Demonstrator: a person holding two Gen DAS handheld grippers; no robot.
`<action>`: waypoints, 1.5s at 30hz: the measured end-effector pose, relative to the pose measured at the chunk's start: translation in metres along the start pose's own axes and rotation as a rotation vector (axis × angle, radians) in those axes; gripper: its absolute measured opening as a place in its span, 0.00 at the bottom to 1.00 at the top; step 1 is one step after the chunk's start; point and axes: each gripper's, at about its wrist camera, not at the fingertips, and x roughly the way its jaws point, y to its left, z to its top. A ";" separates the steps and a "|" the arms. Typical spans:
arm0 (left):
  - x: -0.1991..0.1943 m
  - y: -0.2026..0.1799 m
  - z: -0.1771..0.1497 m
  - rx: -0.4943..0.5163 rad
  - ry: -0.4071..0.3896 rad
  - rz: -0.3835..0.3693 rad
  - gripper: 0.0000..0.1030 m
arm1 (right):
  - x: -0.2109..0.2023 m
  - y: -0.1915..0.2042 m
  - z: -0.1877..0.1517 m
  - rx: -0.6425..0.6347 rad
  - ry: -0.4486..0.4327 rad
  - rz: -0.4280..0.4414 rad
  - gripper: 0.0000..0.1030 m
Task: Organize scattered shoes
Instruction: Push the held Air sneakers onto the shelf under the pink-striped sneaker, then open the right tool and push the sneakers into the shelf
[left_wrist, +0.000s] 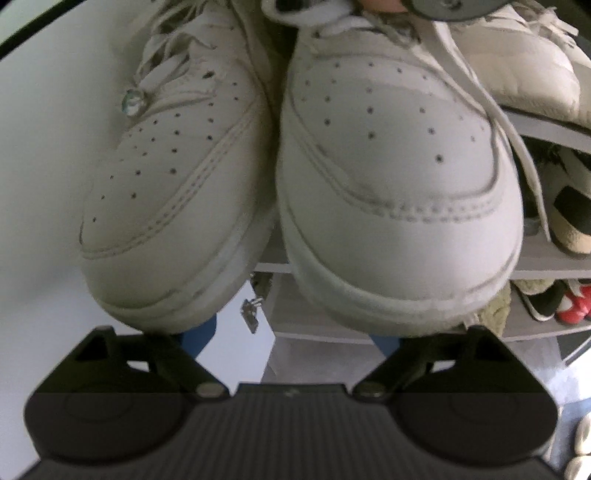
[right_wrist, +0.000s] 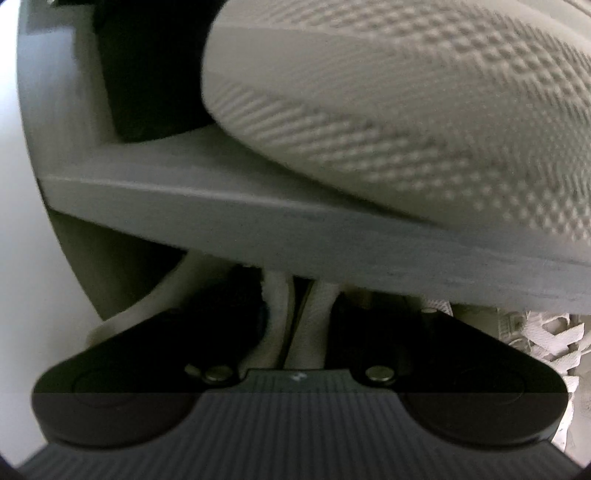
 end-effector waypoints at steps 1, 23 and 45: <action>-0.001 -0.001 0.000 0.001 -0.003 0.005 0.87 | -0.001 0.000 0.000 0.004 0.003 0.005 0.40; -0.012 -0.012 -0.001 0.059 -0.115 -0.019 0.88 | -0.127 -0.009 -0.074 -0.089 -0.156 0.187 0.88; -0.013 -0.017 0.009 0.144 -0.089 0.011 0.88 | -0.089 -0.127 -0.152 1.128 0.198 0.434 0.56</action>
